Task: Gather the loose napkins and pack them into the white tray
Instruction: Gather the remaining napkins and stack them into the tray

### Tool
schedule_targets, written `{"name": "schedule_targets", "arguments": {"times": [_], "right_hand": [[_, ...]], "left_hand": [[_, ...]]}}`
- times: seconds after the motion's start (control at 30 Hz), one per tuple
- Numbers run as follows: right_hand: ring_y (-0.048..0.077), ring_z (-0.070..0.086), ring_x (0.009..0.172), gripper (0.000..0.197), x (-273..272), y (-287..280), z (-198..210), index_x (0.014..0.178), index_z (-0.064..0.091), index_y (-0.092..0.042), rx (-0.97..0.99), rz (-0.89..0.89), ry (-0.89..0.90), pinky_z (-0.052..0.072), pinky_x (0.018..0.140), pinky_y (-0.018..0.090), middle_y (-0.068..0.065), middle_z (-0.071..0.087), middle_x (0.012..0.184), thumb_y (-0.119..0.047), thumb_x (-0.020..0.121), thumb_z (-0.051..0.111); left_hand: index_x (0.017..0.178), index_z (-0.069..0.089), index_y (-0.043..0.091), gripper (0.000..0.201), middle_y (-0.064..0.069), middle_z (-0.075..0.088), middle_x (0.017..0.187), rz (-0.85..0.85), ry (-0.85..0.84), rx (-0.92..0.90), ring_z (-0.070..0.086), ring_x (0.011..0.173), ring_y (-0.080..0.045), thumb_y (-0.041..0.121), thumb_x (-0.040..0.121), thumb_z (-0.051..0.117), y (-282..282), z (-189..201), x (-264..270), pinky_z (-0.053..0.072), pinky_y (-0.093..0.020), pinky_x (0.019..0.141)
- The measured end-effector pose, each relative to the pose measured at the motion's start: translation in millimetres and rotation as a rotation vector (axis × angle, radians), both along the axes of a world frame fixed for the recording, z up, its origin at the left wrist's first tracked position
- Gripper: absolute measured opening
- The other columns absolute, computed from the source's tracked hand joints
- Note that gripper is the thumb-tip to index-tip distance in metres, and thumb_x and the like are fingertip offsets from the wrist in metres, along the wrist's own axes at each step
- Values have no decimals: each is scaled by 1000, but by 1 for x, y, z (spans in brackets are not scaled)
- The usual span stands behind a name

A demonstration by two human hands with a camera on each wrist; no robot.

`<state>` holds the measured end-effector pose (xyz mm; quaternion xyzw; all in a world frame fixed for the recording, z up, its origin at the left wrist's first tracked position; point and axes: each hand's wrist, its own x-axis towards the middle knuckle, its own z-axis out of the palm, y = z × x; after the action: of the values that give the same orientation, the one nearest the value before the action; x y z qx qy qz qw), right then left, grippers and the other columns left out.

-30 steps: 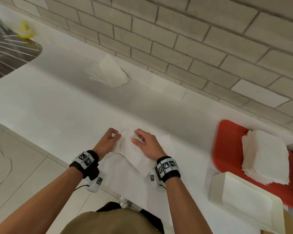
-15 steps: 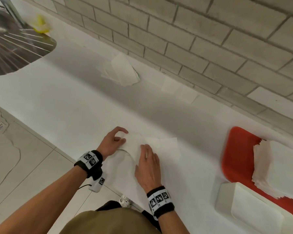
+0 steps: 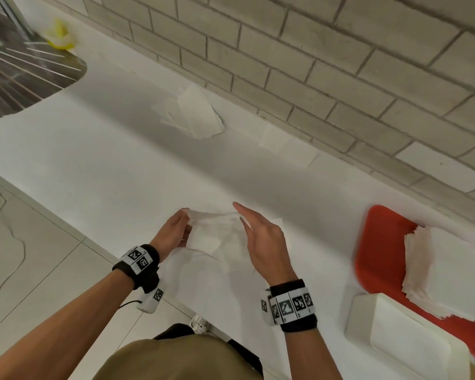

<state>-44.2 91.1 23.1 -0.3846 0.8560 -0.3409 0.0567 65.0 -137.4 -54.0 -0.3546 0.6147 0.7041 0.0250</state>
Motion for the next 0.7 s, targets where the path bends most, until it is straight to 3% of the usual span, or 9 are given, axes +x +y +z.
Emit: {"name": "schedule_targets", "arguments": {"times": [0.1, 0.2, 0.33, 0.37, 0.43, 0.5, 0.53, 0.6, 0.7], "right_hand": [[15, 46, 154, 89, 1, 4, -20, 161, 50, -33, 108, 133, 178, 34, 128, 37, -10, 53, 163, 20, 89, 53], [22, 47, 154, 94, 4, 20, -56, 162, 48, -35, 307, 191, 256, 35, 126, 46, -8, 50, 165, 19, 85, 53], [26, 42, 158, 83, 9, 44, -86, 161, 47, -42, 460, 226, 196, 22, 128, 43, -13, 36, 170, -2, 90, 34], [25, 34, 162, 81, 11, 47, -88, 164, 41, -44, 498, 242, 179, 18, 130, 44, -15, 25, 173, -7, 91, 36], [19, 7, 168, 80, 16, 49, -84, 170, 23, -45, 518, 245, 89, 8, 135, 48, -16, 5, 179, -30, 95, 46], [8, -10, 167, 93, 19, 46, -68, 173, 8, -38, 403, 171, -80, 2, 136, 45, -18, -2, 180, -56, 95, 55], [4, -12, 165, 102, 19, 42, -58, 173, 3, -35, 318, 110, -144, -1, 136, 41, -19, -4, 180, -66, 94, 60], [0, -13, 163, 120, 13, 33, -40, 172, -3, -35, 186, -1, -275, -3, 134, 34, -23, -1, 177, -72, 87, 72], [3, 18, 158, 119, 1, 25, -26, 168, 13, -46, 118, -56, -378, 15, 130, 33, -26, 35, 160, -58, 76, 88]], "left_hand": [[121, 69, 23, 62, -10, 78, 104, 61, -29, 137, 75, 90, -26, 65, 110, 25, 1, 8, -3, 60, -42, 82], [125, 68, 30, 66, -7, 79, 111, 60, -36, 183, 77, 96, -25, 77, 103, 26, 1, 11, -4, 61, -44, 87], [126, 59, 31, 52, -5, 71, 122, 4, -93, -34, 72, 105, -24, 73, 96, 58, 5, 4, -9, 61, -42, 85], [126, 57, 35, 52, -3, 72, 119, -34, -100, -112, 72, 103, -22, 71, 90, 69, 6, 0, -9, 59, -38, 81], [129, 51, 38, 60, 4, 75, 109, -141, -55, -265, 74, 98, -18, 49, 84, 88, 11, -2, -10, 57, -31, 78], [135, 47, 36, 68, 17, 72, 92, -283, 62, -419, 69, 83, -5, 28, 84, 91, 20, 4, -13, 52, -24, 76], [138, 47, 36, 68, 20, 66, 83, -358, 124, -496, 63, 77, -5, 26, 85, 90, 26, 10, -15, 49, -22, 75], [138, 51, 35, 58, 12, 61, 85, -502, 240, -604, 59, 81, -9, 30, 90, 85, 34, 26, -20, 50, -28, 79], [119, 64, 23, 19, 15, 62, 103, -612, 434, -694, 62, 94, -2, 28, 103, 72, 40, 53, -23, 48, -25, 84]]}}
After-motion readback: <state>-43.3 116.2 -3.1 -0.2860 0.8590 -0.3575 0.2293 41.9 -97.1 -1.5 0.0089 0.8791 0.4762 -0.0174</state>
